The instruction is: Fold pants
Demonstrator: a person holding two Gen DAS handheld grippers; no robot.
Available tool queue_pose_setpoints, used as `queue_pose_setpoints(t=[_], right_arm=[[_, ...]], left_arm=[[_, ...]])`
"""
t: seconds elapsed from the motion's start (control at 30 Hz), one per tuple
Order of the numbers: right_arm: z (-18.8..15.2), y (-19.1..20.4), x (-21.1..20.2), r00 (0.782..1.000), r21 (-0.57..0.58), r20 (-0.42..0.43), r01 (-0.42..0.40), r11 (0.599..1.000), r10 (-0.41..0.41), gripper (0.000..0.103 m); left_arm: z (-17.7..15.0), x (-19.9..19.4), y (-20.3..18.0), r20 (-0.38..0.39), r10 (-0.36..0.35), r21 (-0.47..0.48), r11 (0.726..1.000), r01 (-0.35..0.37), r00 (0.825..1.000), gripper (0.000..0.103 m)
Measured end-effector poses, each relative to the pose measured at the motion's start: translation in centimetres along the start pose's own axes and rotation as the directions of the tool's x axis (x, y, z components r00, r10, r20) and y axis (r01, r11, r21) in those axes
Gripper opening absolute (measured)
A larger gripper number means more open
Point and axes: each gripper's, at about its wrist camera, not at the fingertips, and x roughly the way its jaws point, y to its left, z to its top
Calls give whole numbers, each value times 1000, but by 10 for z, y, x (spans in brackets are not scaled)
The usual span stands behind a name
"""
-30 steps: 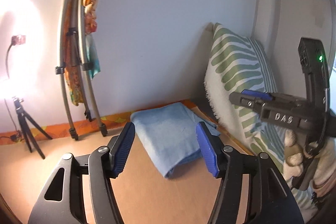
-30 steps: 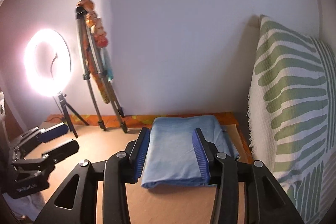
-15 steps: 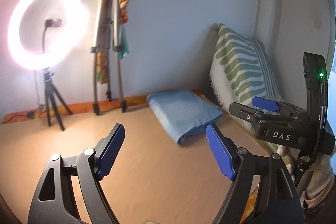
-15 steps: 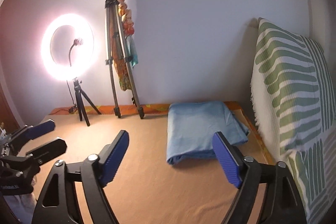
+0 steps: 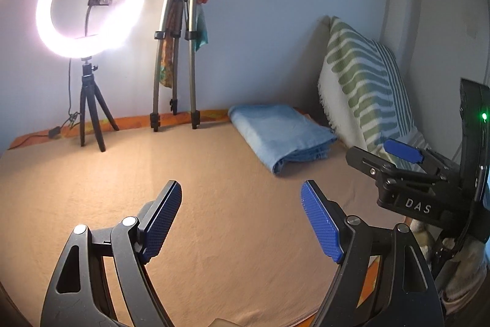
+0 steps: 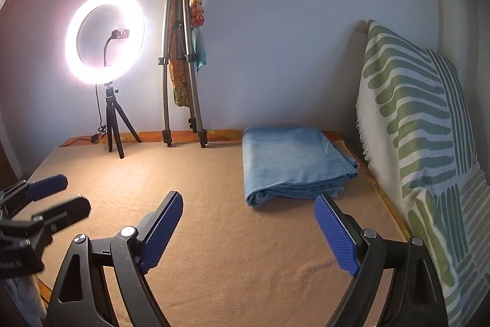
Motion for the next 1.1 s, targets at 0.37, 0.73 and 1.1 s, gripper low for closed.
queue_pose_setpoints(t=[0.37,0.73,1.1], right_arm=[[-13,-3,10,1000,14,7,14,1000,-14,95],[-17,-3,20,999,5,0,41,999,-41,101],[-16,-5,17,999,7,11,46,999,-46,102]], left_arm=[[-17,4,6,-30,4,22,1000,-4,1000,80],[-20,10,26,-63,43,-25,999,-45,997,80],[-20,7,21,-43,98,-3,995,-98,994,86]])
